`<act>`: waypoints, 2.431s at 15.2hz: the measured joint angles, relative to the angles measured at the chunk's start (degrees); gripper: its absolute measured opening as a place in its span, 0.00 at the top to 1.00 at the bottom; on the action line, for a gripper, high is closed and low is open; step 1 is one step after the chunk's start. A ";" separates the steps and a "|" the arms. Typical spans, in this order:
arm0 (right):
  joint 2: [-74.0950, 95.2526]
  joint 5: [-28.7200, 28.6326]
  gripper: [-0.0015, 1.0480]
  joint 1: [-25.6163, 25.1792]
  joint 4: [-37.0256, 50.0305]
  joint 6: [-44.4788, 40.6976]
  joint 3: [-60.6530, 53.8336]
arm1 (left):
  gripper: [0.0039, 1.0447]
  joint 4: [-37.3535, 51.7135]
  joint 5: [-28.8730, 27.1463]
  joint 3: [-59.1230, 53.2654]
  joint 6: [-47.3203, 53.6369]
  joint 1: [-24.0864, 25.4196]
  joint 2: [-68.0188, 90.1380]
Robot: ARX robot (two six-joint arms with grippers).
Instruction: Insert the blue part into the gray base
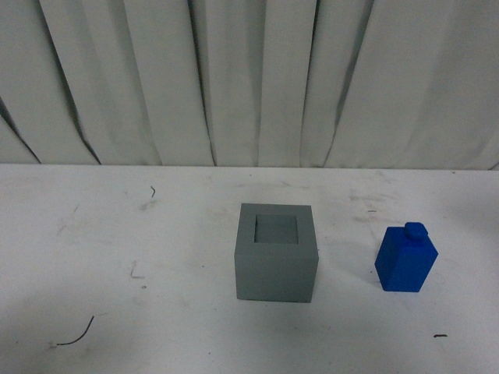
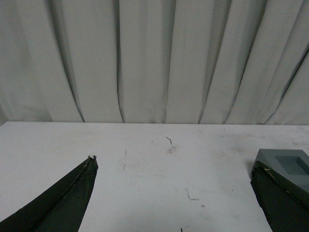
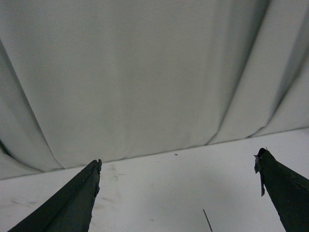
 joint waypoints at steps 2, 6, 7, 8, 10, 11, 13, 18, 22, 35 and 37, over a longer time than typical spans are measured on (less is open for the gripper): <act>8.87 -4.26 0.06 2.38 3.54 -3.48 7.08 | 0.06 0.00 0.00 0.00 0.00 0.00 0.00; 10.54 -31.67 0.06 4.20 -2.51 -18.73 9.79 | 0.06 0.00 0.00 0.00 -0.02 0.00 0.00; 10.56 -38.88 0.06 3.63 -7.69 -24.15 11.02 | 0.06 0.00 0.00 0.00 -0.02 0.00 0.00; 10.60 -44.30 0.06 2.89 -12.98 -29.59 12.98 | 0.06 0.00 0.00 0.00 0.00 0.00 0.00; 11.37 -52.81 0.06 1.84 -27.74 -43.28 18.36 | 0.06 0.00 0.00 0.00 -0.02 0.00 0.00; 12.61 -54.53 0.06 1.55 -36.26 -49.99 20.98 | 0.06 0.00 0.00 0.00 -0.02 0.00 0.00; 16.28 -55.30 0.06 1.55 -51.19 -62.10 25.77 | 0.06 0.00 0.00 0.00 -0.02 0.00 0.00; 25.59 -48.57 0.06 1.60 -77.31 -81.31 38.84 | 0.06 0.00 0.00 0.00 -0.02 0.00 0.00; 30.97 -42.25 0.06 2.01 -87.23 -85.61 45.79 | 0.06 0.00 0.00 0.00 -0.02 0.00 0.00; 39.34 -29.97 0.44 5.42 -94.25 -89.96 55.28 | 0.06 0.02 0.00 0.00 -0.02 0.00 0.00; 39.39 -29.66 0.55 5.42 -94.31 -90.25 55.45 | 0.06 0.00 0.00 0.00 0.00 0.00 0.00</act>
